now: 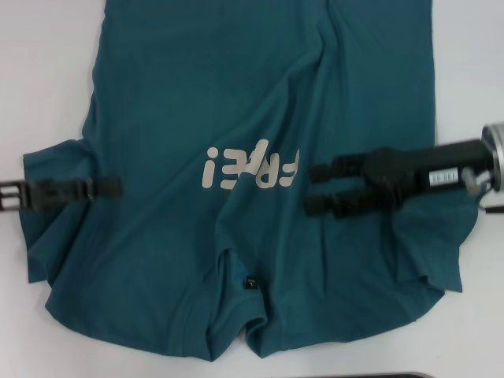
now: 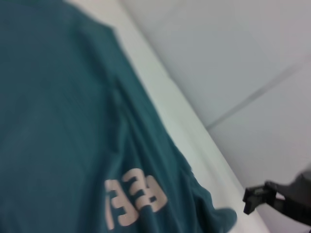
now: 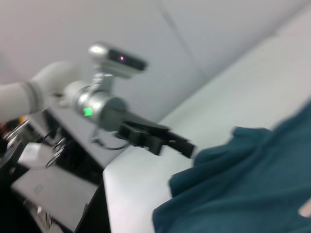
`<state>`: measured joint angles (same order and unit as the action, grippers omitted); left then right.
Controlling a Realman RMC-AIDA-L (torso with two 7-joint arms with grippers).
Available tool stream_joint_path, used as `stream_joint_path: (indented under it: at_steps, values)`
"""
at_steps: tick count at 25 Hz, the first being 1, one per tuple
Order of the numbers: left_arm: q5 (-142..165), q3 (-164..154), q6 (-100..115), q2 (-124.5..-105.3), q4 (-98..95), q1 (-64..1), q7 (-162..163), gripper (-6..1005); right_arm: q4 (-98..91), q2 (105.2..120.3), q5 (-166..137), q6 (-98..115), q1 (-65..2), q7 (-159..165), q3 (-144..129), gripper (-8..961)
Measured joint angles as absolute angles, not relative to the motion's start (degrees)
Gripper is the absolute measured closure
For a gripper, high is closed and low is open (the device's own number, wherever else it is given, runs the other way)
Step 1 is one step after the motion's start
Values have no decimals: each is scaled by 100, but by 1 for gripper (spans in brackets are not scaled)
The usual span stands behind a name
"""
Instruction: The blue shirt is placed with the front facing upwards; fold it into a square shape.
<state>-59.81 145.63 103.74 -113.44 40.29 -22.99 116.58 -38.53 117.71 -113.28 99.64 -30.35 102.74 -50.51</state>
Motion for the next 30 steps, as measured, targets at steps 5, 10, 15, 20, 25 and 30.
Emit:
stream_joint_path:
  at_steps: [5, 10, 15, 20, 25, 30]
  values:
    - [-5981, 14671, 10262, -11124, 4003, -2308, 13442, 302, -3838, 11656, -11349, 9774, -3186, 11564, -4994, 20]
    - [-5979, 15248, 9838, -11041, 3985, -2084, 14180, 314, -3819, 11595, -11331, 9759, -3212, 12065, -4497, 21]
    - [-5885, 15357, 9400, -10983, 3964, -1902, 14685, 325, -3796, 11572, -11357, 9642, -3171, 12159, -4197, 22]
    - [-5549, 15358, 9230, -10981, 3963, -1893, 14789, 337, -3796, 11568, -11375, 9594, -3153, 12164, -4224, 23]
    - [-5296, 15361, 9048, -11001, 3956, -1931, 14944, 349, -3796, 11543, -11386, 9581, -3155, 12167, -4223, 24]
    - [-5233, 15371, 8912, -11006, 3887, -1923, 15075, 361, -3792, 11529, -11390, 9578, -3155, 12191, -4222, 26]
